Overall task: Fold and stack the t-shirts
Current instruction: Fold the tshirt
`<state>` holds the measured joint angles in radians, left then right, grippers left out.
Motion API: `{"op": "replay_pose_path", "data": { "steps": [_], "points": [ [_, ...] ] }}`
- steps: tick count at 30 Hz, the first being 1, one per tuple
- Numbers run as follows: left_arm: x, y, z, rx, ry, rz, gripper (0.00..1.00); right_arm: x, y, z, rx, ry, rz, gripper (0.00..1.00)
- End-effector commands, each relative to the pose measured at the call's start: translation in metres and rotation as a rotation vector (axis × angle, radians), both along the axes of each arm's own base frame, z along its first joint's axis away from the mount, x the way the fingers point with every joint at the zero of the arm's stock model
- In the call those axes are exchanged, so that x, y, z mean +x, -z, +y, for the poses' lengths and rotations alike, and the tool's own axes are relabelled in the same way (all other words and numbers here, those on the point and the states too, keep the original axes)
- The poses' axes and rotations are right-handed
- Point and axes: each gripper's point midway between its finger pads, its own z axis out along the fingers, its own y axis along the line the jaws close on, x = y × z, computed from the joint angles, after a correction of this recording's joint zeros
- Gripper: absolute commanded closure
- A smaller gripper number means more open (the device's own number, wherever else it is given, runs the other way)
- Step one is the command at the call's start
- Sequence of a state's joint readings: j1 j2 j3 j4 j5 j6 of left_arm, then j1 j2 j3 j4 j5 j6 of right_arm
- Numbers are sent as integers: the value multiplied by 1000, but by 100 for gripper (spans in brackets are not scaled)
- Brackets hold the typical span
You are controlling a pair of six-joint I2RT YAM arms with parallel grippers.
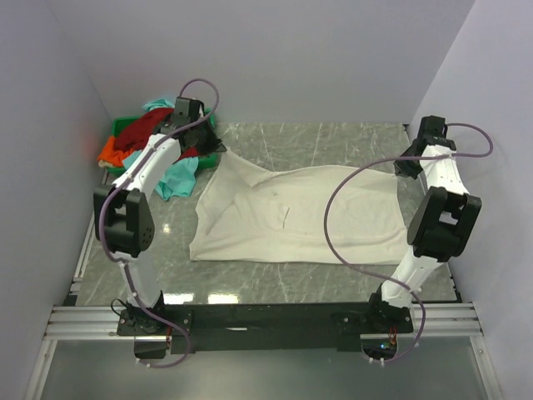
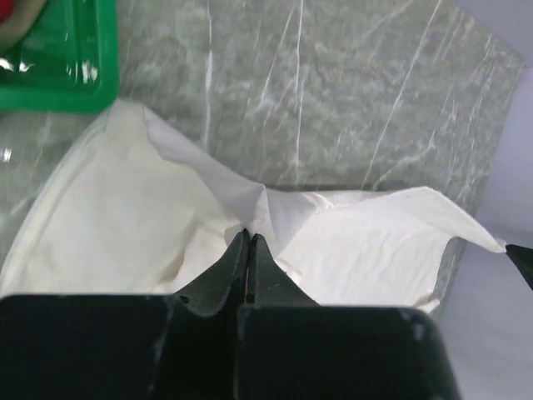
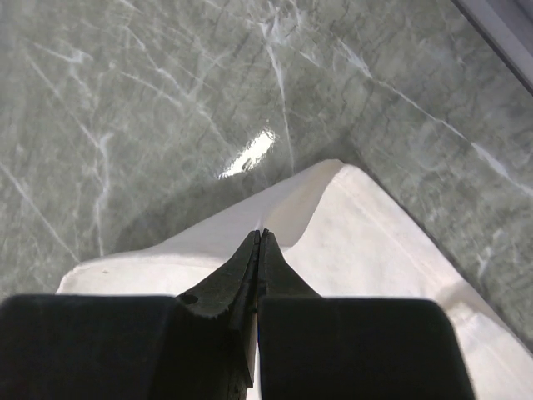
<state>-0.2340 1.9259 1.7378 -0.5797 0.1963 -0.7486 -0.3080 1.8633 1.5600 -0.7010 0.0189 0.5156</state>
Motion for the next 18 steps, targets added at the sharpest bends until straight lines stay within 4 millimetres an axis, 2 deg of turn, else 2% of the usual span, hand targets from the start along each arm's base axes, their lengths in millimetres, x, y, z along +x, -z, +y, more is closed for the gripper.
{"op": "replay_pose_path", "data": {
  "steps": [1, 3, 5, 6, 8, 9, 11, 12, 13, 18],
  "points": [
    [-28, -23, 2, -41, -13, -5, 100, -12, -25, -2, -51, -11, -57, 100],
    [-38, -24, 5, -37, -21, 8, 100, -23, -19, 2, -45, -11, -38, 100],
    [-52, -28, 10, -35, -32, 13, 100, -32, -23, 4, -52, -8, -46, 100],
    [-57, -29, 12, -32, -37, 14, 100, -40, -16, 6, -47, -8, -28, 100],
    [-70, -33, 17, -27, -48, 10, 100, -49, -18, 8, -55, -7, -31, 100],
    [-74, -33, 19, -26, -50, 13, 100, -57, -12, 9, -58, -4, -11, 100],
    [-88, -29, 23, -17, -54, 36, 99, -66, -12, 10, -64, -5, -4, 100],
    [-98, -20, 24, -10, -52, 69, 100, -74, -5, 10, -69, 1, 19, 100],
    [-104, -24, 25, -17, -51, 64, 100, -78, -6, 10, -78, 0, 18, 100],
    [-128, -20, 32, -15, -71, 83, 100, -98, 3, 9, -101, 16, 63, 100]
  ]
}}
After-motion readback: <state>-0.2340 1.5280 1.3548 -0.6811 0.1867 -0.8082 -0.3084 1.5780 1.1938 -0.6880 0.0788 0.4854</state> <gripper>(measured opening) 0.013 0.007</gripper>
